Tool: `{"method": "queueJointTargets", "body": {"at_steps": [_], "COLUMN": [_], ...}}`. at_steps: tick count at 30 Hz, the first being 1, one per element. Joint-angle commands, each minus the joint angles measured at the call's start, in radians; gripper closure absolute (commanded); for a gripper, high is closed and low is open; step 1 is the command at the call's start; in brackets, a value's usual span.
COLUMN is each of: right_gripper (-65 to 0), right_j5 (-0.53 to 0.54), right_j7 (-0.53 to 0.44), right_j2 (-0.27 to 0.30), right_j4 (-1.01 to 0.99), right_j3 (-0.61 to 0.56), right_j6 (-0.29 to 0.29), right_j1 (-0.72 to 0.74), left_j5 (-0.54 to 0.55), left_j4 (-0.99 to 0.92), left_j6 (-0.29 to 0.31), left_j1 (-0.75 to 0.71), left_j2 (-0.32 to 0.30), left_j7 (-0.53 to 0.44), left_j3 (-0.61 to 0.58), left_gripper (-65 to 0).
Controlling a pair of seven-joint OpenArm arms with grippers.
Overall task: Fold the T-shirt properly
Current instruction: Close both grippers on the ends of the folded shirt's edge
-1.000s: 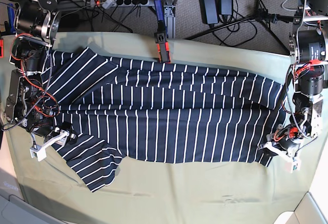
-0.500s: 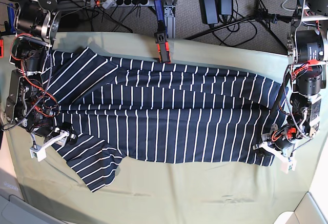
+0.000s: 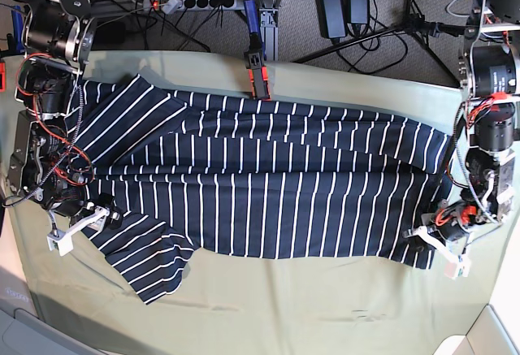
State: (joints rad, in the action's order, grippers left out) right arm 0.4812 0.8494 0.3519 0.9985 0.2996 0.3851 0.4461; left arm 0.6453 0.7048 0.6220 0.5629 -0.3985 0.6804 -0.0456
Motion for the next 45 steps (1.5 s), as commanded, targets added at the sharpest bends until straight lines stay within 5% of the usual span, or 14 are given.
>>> {"method": "queueJointTargets", "body": {"at_steps": [1, 13, 24, 30, 36, 45], "right_gripper": [-35.7, -35.7, -35.7, -35.7, -35.8, -35.8], "right_j5": [0.016, 0.015, 0.011, -0.076, -0.24, -0.271], "right_j7": [-0.027, -0.041, -0.066, -0.152, -0.198, -0.214], "right_j2": [0.019, 0.019, 0.023, 0.053, 0.095, 0.196], "right_j4": [0.021, 0.021, 0.021, 0.021, 0.019, -0.142], "right_j3": [0.004, 0.004, 0.004, 0.004, 0.004, 0.004], "right_j6": [0.034, 0.034, 0.034, 0.028, -0.092, -0.105], "right_j1": [0.027, 0.027, 0.028, 0.053, 0.096, 0.094], "left_j5": [0.072, 0.27, 0.278, 0.279, 0.28, 0.328], "left_j4": [0.041, 0.152, 0.152, 0.152, 0.153, 0.153], "left_j6": [0.076, 0.076, 0.076, 0.076, 0.076, 0.076], "left_j1": [0.034, 0.032, 0.026, 0.006, -0.019, -0.023], "left_j2": [0.002, -0.016, -0.021, -0.031, -0.043, -0.089], "left_j7": [0.001, 0.186, 0.192, 0.204, 0.245, 0.245], "left_j3": [-0.001, -0.001, -0.001, -0.001, -0.001, -0.001], "left_gripper": [-1.3, -1.3, 0.0, 0.0, 0.0, 0.0]}}
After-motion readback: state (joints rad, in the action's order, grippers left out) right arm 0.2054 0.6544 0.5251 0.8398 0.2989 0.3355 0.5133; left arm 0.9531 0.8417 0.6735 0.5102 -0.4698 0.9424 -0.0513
